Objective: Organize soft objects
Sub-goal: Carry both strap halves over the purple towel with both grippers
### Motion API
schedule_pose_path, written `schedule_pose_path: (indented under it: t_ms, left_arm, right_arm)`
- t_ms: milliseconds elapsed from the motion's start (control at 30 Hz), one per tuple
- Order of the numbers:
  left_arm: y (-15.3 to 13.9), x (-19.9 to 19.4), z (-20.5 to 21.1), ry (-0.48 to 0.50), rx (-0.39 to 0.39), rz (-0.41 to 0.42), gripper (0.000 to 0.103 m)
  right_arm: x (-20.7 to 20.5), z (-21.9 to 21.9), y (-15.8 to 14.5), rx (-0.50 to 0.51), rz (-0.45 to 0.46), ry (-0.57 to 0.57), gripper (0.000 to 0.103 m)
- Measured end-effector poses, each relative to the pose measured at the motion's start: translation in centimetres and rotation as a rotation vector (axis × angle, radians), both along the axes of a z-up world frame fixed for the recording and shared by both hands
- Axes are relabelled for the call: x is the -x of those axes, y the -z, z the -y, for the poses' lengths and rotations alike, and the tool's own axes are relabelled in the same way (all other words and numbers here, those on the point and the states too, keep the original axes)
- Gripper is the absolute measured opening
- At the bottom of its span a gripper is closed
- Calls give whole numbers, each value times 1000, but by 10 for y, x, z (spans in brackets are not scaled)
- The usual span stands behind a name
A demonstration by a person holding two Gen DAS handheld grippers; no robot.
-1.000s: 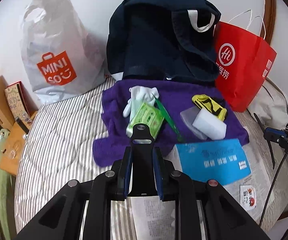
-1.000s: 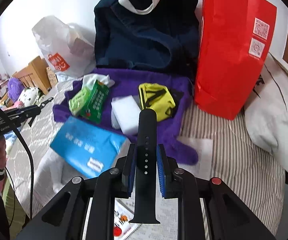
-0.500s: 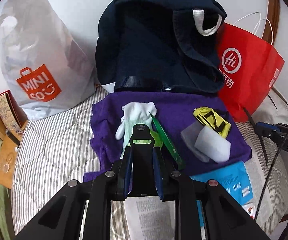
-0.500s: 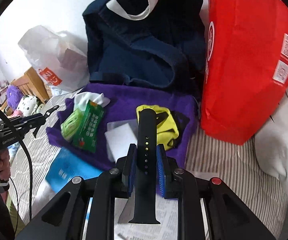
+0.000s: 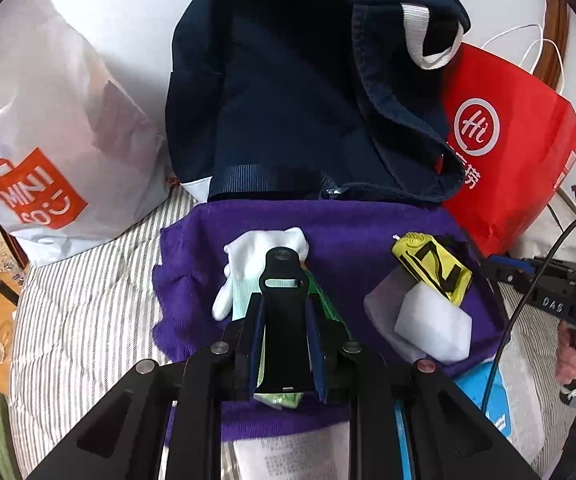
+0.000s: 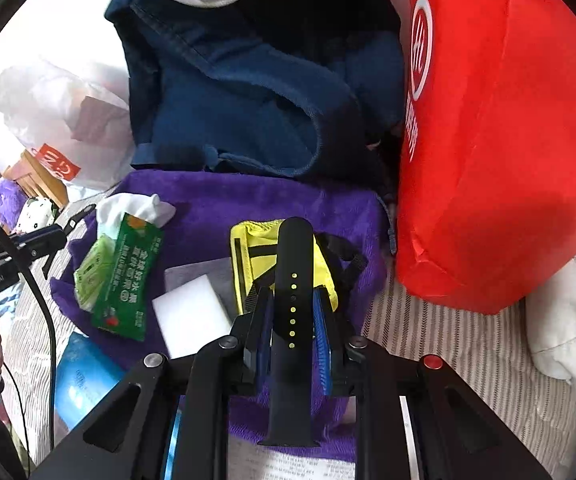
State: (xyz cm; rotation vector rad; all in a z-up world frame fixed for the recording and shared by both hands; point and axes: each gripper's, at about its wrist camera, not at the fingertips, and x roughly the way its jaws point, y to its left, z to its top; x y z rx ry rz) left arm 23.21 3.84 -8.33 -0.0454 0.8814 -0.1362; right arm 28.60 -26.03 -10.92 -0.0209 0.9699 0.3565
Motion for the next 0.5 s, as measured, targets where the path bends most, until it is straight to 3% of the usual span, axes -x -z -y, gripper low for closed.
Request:
schedule_pose_path:
  t_ms: [500]
  left_arm:
    - [30,-35,-2,-7,34,-69,20]
  right_arm:
    - [-12,-12,22,22,-25,-16,21]
